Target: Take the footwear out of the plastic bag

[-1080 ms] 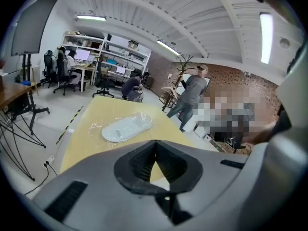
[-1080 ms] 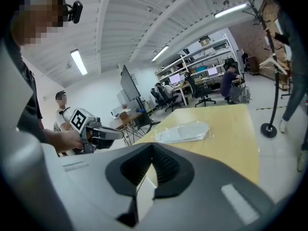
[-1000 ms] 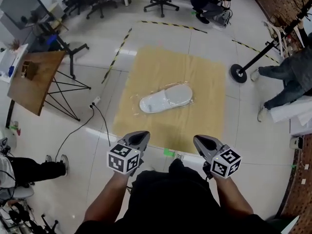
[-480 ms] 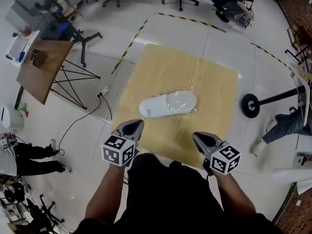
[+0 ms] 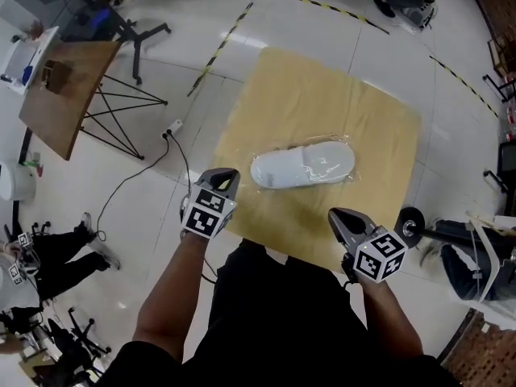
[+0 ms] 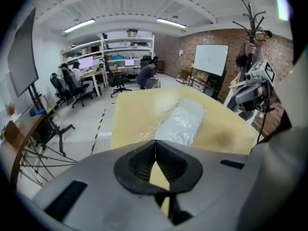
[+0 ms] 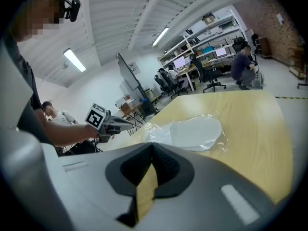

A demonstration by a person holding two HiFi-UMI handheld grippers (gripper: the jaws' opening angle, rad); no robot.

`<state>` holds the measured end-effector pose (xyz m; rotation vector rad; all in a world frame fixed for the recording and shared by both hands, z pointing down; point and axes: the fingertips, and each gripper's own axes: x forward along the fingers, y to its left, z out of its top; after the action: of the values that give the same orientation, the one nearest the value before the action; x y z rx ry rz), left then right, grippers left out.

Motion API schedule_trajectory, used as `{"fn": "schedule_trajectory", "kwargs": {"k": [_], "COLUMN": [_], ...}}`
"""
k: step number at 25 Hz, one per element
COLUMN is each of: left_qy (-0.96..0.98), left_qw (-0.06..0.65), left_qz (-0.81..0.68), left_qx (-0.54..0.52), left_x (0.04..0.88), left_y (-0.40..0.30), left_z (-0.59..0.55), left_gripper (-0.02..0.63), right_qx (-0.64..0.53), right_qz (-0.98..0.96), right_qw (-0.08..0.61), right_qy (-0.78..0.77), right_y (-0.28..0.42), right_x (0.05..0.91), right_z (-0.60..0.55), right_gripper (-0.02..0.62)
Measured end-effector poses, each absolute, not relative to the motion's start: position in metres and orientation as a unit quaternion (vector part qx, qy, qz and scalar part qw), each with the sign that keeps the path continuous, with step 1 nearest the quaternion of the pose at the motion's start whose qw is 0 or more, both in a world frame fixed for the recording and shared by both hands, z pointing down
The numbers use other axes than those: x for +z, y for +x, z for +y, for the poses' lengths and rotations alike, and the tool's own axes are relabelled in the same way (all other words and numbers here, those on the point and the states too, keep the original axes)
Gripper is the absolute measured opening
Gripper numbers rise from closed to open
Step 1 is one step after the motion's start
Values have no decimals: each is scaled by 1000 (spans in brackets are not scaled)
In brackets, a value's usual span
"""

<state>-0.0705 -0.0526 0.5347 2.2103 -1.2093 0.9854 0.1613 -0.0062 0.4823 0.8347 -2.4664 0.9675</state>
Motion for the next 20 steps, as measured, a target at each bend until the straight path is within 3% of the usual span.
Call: {"fn": "schedule_trajectory", "kwargs": {"k": [6,13,20], "left_qy": [828,850,852], "left_qw": [152,151,148], "left_qz": [-298,-236,-217], "left_qx": [450,447,453], "left_x": [591,614,613], "left_y": [-57,-52,-54], "left_z": [-54,-45,-46], "left_gripper": [8,8,8], "right_qx": [318,264,59], "right_qz": [-867,-864,-865], "right_qw": [222,284,446], "right_qy": [313,322,220], "right_y": [124,102,52], "right_x": [505,520,547], "right_z": [-36,-60,-73], "right_gripper": [3,3,189]}}
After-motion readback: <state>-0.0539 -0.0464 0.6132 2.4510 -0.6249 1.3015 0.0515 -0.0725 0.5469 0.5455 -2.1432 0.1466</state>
